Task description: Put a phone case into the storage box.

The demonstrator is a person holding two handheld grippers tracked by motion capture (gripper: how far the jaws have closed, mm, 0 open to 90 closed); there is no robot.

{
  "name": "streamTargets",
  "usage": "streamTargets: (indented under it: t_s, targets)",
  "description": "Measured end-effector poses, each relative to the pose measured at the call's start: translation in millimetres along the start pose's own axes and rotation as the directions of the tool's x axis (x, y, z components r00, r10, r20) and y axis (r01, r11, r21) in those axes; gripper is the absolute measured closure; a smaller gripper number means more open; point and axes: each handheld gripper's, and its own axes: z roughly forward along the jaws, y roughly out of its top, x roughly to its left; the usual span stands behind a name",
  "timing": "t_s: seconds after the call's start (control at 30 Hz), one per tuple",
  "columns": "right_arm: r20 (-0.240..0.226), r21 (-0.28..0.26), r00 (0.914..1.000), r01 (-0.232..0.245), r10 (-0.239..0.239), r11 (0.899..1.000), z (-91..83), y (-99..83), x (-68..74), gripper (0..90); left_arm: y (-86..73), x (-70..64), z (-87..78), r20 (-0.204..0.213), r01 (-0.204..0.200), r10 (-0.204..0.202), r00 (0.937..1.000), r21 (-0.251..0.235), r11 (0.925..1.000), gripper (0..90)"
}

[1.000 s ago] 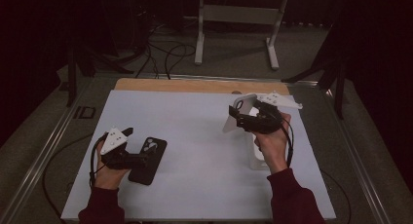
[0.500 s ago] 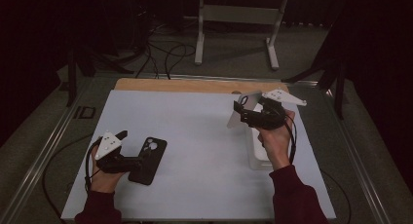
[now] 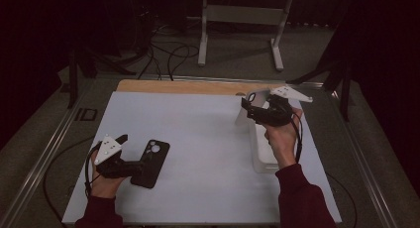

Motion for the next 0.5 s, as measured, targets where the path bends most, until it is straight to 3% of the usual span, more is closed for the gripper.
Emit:
streamTargets:
  t_s: [0.5]
  targets:
    - [0.034,-0.002,0.9983,-0.047,0.047,0.999,8.0,0.7,-13.0,16.8,-0.4,0.7,0.7,-0.004,0.006,-0.006,1.0,0.007,1.0,0.0]
